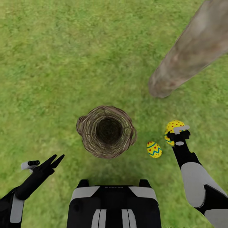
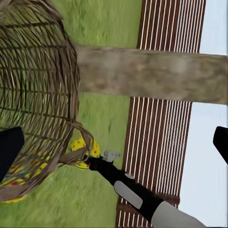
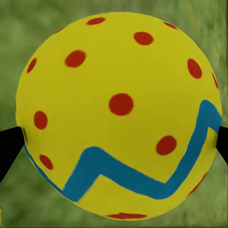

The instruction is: Take the three Easter eggs out of the wicker basket on the lawn in the garden, then place them on the lawn next to a single tree (choose any tree) so that all three eggs are next to the same tree and none are left in the basket.

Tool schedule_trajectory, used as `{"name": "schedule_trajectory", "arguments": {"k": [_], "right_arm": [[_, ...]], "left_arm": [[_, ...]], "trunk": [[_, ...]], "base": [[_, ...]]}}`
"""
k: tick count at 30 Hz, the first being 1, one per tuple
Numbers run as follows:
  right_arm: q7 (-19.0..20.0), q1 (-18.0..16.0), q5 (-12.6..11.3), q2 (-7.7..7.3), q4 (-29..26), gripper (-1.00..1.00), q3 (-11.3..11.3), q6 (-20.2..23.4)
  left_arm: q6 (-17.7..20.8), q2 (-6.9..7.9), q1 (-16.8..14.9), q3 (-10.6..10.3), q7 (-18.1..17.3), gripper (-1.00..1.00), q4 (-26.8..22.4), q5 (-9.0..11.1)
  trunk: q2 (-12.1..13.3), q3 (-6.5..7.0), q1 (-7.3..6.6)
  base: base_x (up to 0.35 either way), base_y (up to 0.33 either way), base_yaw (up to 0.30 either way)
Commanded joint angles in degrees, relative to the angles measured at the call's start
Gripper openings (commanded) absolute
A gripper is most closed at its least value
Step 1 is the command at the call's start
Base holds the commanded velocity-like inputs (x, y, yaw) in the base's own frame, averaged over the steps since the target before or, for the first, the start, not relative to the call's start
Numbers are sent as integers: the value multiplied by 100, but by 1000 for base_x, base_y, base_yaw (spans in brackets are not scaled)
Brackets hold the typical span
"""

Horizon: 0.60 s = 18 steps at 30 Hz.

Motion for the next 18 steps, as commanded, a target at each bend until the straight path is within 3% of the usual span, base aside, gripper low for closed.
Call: {"name": "schedule_trajectory", "arguments": {"k": [1,6,12,18], "right_arm": [[-22,-6,57,6,8,-100,-18,-5],[-22,-5,52,13,5,-100,-18,-10],[-22,3,80,23,10,-100,-15,-11],[-22,3,96,32,12,-100,-15,-11]], "left_arm": [[59,-27,1,4,-26,100,-35,2],[48,-91,2,4,-23,100,-71,-2],[45,-105,3,-4,-22,100,-78,-2],[60,-140,4,-11,-22,100,-80,0]], "trunk": [[-2,5,0],[-2,32,0],[-2,34,0],[-2,34,0]], "base": [[0,-155,-233],[0,-258,-208],[52,-288,-14],[226,-217,0]]}}
